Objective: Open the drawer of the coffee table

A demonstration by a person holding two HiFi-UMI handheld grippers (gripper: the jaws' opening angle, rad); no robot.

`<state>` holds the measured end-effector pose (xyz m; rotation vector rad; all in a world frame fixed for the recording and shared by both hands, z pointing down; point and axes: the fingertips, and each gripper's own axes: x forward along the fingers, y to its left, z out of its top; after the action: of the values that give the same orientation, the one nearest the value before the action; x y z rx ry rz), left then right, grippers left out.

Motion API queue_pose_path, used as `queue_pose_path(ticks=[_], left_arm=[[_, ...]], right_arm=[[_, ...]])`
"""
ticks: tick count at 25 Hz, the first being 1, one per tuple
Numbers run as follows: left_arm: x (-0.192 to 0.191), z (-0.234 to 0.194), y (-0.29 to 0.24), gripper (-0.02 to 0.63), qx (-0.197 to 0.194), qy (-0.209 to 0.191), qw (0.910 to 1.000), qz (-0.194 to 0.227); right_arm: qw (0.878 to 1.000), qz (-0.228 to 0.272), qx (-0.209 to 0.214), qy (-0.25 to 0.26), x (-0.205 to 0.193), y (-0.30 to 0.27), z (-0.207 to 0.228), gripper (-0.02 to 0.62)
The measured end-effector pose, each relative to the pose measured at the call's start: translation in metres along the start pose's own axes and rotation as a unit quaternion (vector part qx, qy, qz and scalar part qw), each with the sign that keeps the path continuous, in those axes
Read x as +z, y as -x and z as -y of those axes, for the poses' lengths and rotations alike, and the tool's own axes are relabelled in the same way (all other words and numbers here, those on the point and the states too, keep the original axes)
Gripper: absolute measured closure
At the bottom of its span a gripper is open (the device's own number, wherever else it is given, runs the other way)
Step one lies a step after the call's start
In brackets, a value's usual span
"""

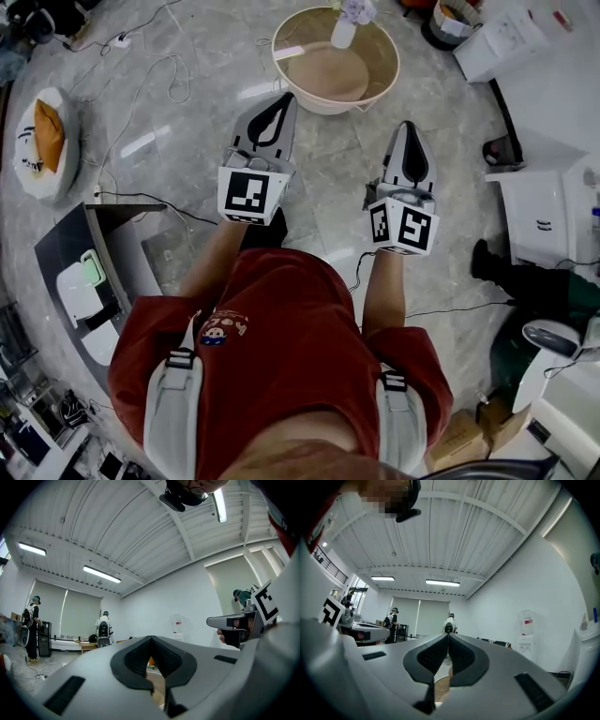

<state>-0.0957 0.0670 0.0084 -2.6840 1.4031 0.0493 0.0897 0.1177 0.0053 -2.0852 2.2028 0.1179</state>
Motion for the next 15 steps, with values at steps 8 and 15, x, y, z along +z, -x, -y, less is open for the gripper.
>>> queue_pose_path(ticks=[8, 15], left_arm=[[-0.018, -0.080, -0.077, 0.594, -0.014, 0.015, 0.9998, -0.002], [-0.040, -0.067, -0.124, 0.594, -0.051, 0.022, 0.9977, -0.038]], right_arm=[[1.000, -0.022, -0.011, 0.012, -0.017, -0.102, -0.020, 0.574], [0.999, -0.033, -0.037, 0.000, -0.042, -0.129, 0.006, 0.574]])
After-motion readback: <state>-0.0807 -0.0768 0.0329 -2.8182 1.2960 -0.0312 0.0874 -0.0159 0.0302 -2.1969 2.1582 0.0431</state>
